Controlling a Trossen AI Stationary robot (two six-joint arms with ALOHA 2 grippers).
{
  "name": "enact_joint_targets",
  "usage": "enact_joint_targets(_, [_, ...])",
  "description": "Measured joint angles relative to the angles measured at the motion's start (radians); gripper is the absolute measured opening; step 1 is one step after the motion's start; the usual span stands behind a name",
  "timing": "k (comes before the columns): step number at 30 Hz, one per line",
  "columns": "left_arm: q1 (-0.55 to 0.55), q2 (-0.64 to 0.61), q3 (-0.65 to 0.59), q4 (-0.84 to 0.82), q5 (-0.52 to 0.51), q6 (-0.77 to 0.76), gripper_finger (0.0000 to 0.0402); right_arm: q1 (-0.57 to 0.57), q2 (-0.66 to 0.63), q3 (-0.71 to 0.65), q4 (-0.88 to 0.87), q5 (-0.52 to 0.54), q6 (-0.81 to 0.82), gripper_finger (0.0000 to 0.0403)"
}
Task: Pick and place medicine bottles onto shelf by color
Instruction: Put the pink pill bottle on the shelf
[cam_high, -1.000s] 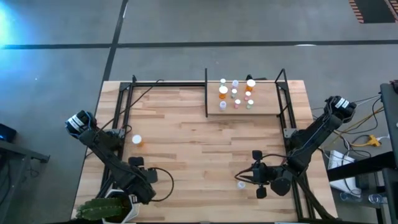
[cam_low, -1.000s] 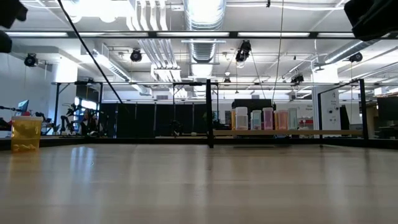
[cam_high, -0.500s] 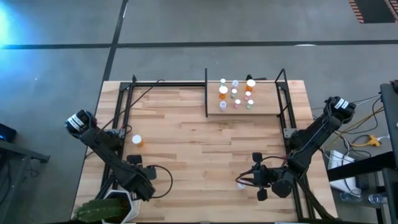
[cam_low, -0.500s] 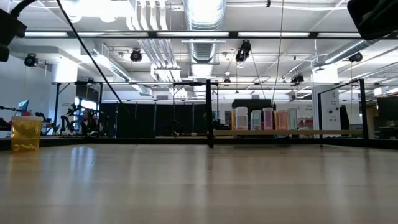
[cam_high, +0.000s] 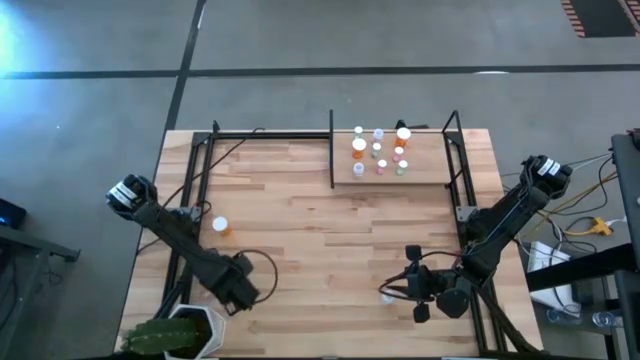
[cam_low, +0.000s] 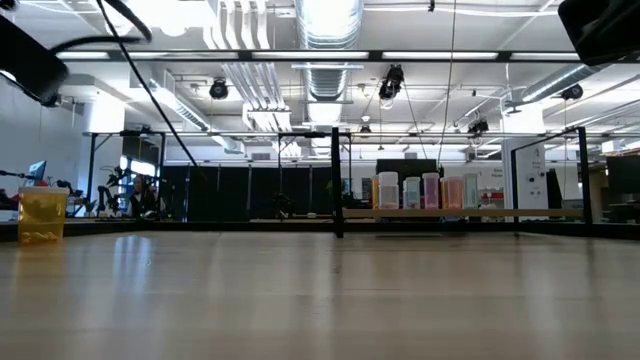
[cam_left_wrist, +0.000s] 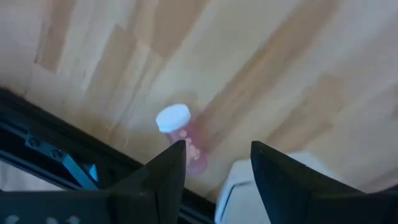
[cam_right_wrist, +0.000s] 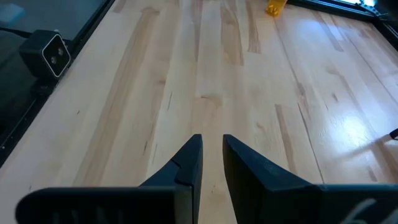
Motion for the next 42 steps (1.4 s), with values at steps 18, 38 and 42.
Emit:
enact_joint_targets(18, [0.113,0.001,-0.188,0.070,0.140,-0.095,0.0224,0.000,0.026,-0.001,0.000,0.001,-0.043,0.0054])
enact_joint_targets(38, [0.094,0.002,-0.275,0.220,0.192,-0.118,0.0127,0.000,0.027,-0.001,0.004,0.001,-0.044,0.0054])
enact_joint_targets(42, [0.088,0.000,-0.272,0.218,0.206,-0.106,0.0090,0.000,0.027,-0.001,0.004,0.001,-0.045,0.0054])
